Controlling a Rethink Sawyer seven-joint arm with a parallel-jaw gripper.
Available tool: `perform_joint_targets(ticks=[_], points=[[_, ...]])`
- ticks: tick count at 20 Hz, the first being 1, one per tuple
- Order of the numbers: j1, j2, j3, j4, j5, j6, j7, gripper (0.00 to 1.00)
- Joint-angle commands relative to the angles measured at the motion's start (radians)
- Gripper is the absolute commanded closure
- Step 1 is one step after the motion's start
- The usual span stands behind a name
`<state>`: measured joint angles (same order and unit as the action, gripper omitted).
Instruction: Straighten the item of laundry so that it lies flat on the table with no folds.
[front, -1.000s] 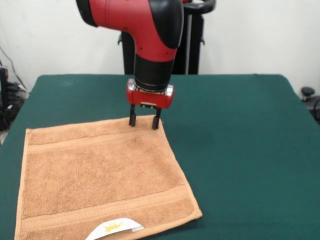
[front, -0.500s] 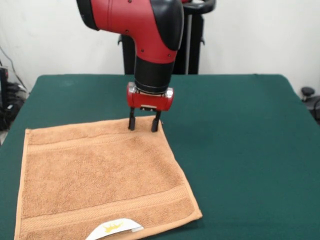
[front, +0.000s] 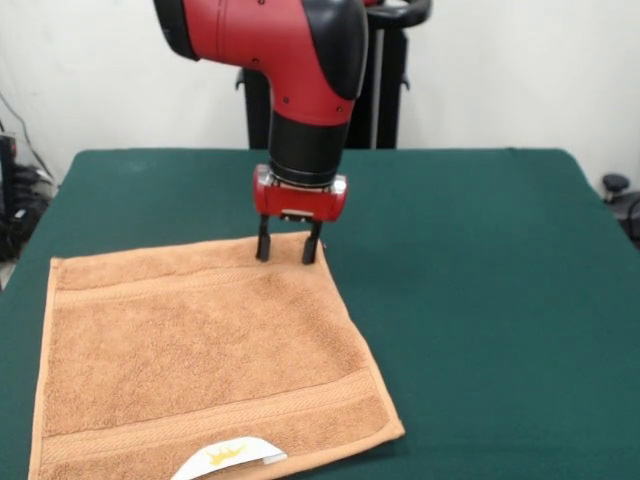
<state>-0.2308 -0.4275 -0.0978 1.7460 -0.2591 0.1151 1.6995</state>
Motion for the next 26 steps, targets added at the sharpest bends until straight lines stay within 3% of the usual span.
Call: perform_joint_targets(ticks=[1, 4, 11, 13, 26], points=[[-0.034, 0.038, 0.118, -0.077, -0.03, -0.058, 0.082, 0.0], [-0.102, -0.077, 0.122, -0.068, -0.008, 0.062, 0.044, 0.0], [-0.227, -0.219, 0.236, -0.037, -0.021, 0.223, -0.085, 0.0], [-0.284, -0.244, 0.312, -0.007, -0.024, 0.227, -0.11, 0.0], [-0.299, -0.244, 0.341, -0.006, -0.123, 0.094, -0.041, 0.0]])
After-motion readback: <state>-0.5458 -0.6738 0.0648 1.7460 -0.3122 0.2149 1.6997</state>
